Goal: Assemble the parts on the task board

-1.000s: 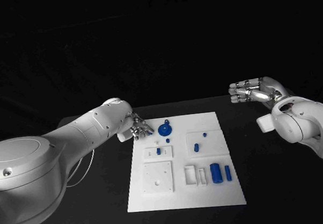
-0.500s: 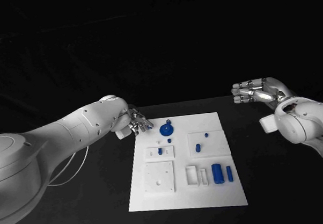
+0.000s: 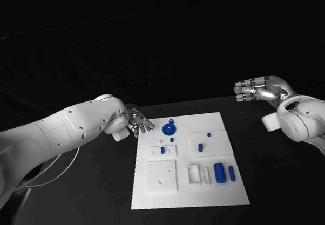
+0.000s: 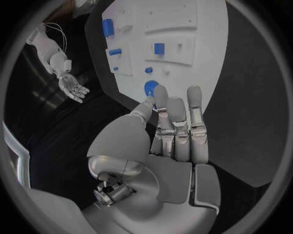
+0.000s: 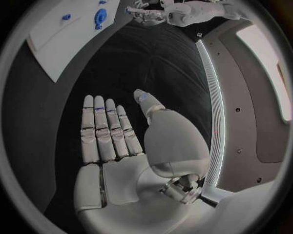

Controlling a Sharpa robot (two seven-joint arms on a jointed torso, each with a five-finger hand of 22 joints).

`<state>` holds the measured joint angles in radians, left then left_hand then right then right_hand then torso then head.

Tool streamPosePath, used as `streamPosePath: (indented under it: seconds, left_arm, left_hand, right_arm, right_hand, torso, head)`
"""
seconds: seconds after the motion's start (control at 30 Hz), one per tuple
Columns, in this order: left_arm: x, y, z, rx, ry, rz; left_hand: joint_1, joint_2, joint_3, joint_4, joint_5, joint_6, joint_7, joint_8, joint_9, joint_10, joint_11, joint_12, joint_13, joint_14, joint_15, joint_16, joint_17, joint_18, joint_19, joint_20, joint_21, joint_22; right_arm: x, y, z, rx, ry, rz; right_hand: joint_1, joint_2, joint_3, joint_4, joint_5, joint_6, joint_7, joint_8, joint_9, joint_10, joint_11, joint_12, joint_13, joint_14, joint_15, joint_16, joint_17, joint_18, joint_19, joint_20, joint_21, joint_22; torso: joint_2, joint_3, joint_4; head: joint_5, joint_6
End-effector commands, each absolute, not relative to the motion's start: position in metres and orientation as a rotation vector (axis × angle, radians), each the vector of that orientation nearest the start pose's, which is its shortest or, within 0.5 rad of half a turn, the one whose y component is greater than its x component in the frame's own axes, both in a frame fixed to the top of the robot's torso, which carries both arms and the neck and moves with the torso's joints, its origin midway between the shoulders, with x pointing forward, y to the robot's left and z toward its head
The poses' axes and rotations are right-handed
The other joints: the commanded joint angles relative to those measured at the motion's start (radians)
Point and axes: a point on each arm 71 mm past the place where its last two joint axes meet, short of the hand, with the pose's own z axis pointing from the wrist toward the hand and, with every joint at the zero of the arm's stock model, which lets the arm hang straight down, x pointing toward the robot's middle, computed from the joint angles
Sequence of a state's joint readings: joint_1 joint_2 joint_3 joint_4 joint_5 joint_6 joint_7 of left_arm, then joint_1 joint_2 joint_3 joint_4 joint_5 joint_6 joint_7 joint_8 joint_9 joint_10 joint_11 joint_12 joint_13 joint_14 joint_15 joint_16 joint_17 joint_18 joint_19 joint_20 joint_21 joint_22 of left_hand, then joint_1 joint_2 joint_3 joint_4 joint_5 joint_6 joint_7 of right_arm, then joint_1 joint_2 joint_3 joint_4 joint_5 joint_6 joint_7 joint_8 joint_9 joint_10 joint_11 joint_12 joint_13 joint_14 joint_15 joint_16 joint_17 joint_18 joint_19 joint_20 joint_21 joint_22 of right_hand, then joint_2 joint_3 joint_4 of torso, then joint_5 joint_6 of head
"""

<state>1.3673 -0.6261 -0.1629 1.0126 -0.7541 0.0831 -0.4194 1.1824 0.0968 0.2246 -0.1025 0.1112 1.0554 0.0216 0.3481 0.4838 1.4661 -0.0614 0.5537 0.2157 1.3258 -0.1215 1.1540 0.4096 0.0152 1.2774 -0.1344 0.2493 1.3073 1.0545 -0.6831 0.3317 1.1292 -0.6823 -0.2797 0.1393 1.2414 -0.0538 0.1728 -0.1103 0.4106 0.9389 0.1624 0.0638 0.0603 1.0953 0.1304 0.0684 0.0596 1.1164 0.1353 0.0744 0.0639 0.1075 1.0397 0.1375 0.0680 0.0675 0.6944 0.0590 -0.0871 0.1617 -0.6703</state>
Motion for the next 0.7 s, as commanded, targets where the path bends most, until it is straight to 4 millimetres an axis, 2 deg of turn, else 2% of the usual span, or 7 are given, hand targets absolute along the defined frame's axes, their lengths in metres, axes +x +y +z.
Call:
streamPosePath:
  seconds: [0.03,0.17,0.23,0.27,0.4,0.63,0.7]
  left_arm:
    - [0.569,0.263,-0.195,-0.58,2.172,-0.344]
    - [0.56,0.261,-0.197,-0.561,2.172,-0.328]
    - [0.555,0.26,-0.199,-0.554,2.174,-0.322]
    - [0.553,0.26,-0.201,-0.55,2.176,-0.32]
    - [0.543,0.258,-0.209,-0.534,2.194,-0.305]
    - [0.531,0.253,-0.223,-0.521,2.224,-0.293]
    - [0.529,0.251,-0.227,-0.517,2.23,-0.292]
  left_hand:
    - [0.004,0.008,0.058,-0.053,0.006,0.033,-0.025,0.013,0.145,0.046,-0.009,0.005,-0.002,0.008,0.0,0.005,0.002,-0.015,0.004,-0.002,0.006,0.019]
    - [-0.004,0.006,0.063,-0.058,0.021,0.039,-0.027,0.015,0.146,0.047,-0.011,0.013,-0.003,0.014,-0.001,0.003,0.003,-0.015,0.008,-0.003,0.008,0.019]
    - [-0.014,0.001,0.065,-0.06,0.061,0.043,-0.028,0.015,0.146,0.047,-0.011,0.018,-0.003,0.018,-0.002,0.003,0.003,-0.015,0.01,-0.004,0.01,0.018]
    - [-0.024,0.001,0.072,-0.064,0.065,0.044,-0.029,0.016,0.147,0.047,-0.012,0.021,-0.004,0.02,-0.002,0.001,0.004,-0.015,0.011,-0.005,0.011,0.018]
    - [-0.04,0.0,0.082,-0.075,0.07,0.049,-0.03,0.016,0.148,0.047,-0.013,0.032,-0.007,0.026,-0.002,-0.001,0.008,-0.015,0.013,-0.004,0.013,0.018]
    - [-0.043,0.0,0.084,-0.078,0.07,0.051,-0.031,0.017,0.148,0.048,-0.013,0.032,-0.009,0.027,-0.003,-0.001,0.01,-0.015,0.014,-0.005,0.014,0.018]
    - [-0.045,0.001,0.084,-0.079,0.071,0.052,-0.031,0.017,0.148,0.048,-0.013,0.034,-0.009,0.028,-0.003,-0.001,0.011,-0.015,0.014,-0.005,0.015,0.018]
  right_arm:
    - [0.564,-0.261,-0.168,0.776,1.434,1.116]
    - [0.564,-0.262,-0.168,0.776,1.434,1.113]
    - [0.564,-0.262,-0.168,0.776,1.434,1.111]
    - [0.564,-0.262,-0.168,0.775,1.434,1.111]
    - [0.564,-0.263,-0.168,0.775,1.433,1.109]
    - [0.564,-0.264,-0.168,0.774,1.433,1.108]
    - [0.564,-0.264,-0.168,0.774,1.433,1.107]
  right_hand:
    - [-0.002,0.001,-0.001,0.004,0.006,-0.006,0.0,-0.005,-0.001,-0.001,0.006,-0.003,-0.001,-0.008,0.001,-0.003,-0.001,0.008,-0.008,0.002,0.004,-0.001]
    - [-0.002,0.001,-0.001,0.004,0.006,-0.006,0.0,-0.005,-0.001,-0.001,0.006,-0.003,-0.001,-0.008,0.001,-0.003,-0.001,0.008,-0.008,0.002,0.004,-0.001]
    - [-0.001,0.001,-0.001,0.005,0.006,-0.006,0.0,-0.005,-0.001,-0.001,0.006,-0.003,-0.001,-0.008,0.001,-0.003,-0.001,0.008,-0.008,0.002,0.004,-0.001]
    - [0.002,0.002,-0.002,0.006,0.006,-0.006,0.0,-0.005,-0.001,-0.001,0.006,-0.003,-0.001,-0.008,0.001,-0.003,-0.001,0.008,-0.009,0.002,0.004,-0.001]
    - [0.002,0.002,-0.002,0.006,0.006,-0.006,0.0,-0.005,-0.001,-0.001,0.006,-0.003,-0.001,-0.008,0.001,-0.003,-0.001,0.008,-0.009,0.002,0.004,-0.001]
    - [0.002,0.002,-0.002,0.006,0.006,-0.006,0.0,-0.005,-0.001,-0.001,0.006,-0.003,-0.001,-0.008,0.001,-0.003,-0.001,0.008,-0.009,0.002,0.004,-0.001]
    - [0.002,0.002,-0.002,0.006,0.006,-0.006,0.0,-0.005,-0.001,-0.001,0.006,-0.003,-0.001,-0.008,0.001,-0.003,-0.001,0.008,-0.009,0.002,0.004,-0.001]
  torso:
    - [-0.005,-0.0008,0.0035]
    - [-0.004,-0.001,0.0053]
    - [-0.005,-0.0003,0.0064]
    - [-0.005,0.0003,0.0062]
    - [-0.005,0.0007,0.0064]
    - [-0.003,-0.0014,0.0049]
    - [-0.004,-0.0006,0.0039]
  head:
    - [0.0,-0.004]
    - [0.001,-0.008]
    - [0.002,-0.008]
    - [0.002,-0.009]
    - [0.004,-0.012]
    - [0.008,-0.015]
    - [0.008,-0.016]
